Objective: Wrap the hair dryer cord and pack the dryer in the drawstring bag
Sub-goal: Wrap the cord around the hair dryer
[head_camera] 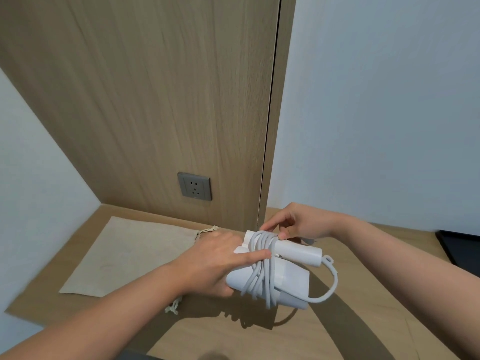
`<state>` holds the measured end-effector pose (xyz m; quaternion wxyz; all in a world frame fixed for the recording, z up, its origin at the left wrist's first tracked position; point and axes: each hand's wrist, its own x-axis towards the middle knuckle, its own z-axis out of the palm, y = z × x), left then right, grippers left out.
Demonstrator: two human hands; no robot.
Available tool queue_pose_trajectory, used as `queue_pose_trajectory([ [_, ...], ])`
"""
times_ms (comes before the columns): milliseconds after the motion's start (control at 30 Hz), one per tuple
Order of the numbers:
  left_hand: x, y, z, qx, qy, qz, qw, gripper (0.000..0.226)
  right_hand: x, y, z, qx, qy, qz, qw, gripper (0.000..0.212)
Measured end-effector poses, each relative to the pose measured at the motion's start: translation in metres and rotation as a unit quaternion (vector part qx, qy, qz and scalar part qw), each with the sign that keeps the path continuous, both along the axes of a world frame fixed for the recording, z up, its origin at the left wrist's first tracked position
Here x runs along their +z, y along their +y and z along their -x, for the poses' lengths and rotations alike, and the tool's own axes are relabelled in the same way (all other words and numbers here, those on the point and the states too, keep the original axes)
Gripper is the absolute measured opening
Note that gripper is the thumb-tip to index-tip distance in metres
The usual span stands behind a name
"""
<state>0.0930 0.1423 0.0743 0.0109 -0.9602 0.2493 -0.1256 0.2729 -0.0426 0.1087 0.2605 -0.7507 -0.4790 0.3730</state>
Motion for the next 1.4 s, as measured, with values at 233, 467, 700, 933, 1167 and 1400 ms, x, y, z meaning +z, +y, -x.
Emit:
queue_pose_trajectory([
  [233,-0.015,0.011,0.005,0.070,0.032,0.071,0.995,0.095,-0.007,-0.009,-0.018,-0.113,0.024,-0.014,0.993,0.019],
  [467,-0.021,0.005,0.009,0.083,0.056,0.157,0.982,0.098,-0.027,-0.013,-0.019,-0.175,0.134,-0.047,0.974,0.021],
  [700,-0.026,0.021,0.001,0.041,0.021,0.073,0.996,0.104,-0.017,-0.015,-0.004,-0.137,0.139,0.057,0.979,0.027],
  [933,-0.020,0.023,-0.009,-0.005,-0.017,0.009,1.000,0.106,-0.008,-0.016,0.018,-0.081,0.220,0.117,0.965,0.058],
  [1167,-0.024,0.026,-0.017,-0.022,0.015,-0.026,0.999,0.101,-0.016,-0.016,0.030,-0.005,0.168,0.065,0.984,0.085],
  [1400,-0.023,0.023,-0.023,-0.017,0.017,-0.050,0.998,0.106,-0.038,-0.020,0.038,-0.053,0.162,0.019,0.985,0.070],
])
